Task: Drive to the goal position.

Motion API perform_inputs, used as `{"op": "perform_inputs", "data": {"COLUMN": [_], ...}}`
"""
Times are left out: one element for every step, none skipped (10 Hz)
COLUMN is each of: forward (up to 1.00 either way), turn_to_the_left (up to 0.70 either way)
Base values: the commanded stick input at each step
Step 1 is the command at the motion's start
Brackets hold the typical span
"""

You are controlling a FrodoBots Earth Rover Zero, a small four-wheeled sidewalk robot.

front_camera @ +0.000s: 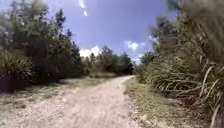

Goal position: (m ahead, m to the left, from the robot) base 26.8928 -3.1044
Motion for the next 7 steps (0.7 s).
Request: {"op": "perform_inputs", "data": {"forward": [0.50,0.50,0.50,0.50,0.50,0.50,0.50], "turn_to_the_left": [0.00,0.00,0.00,0.00,0.00,0.00,0.00]}}
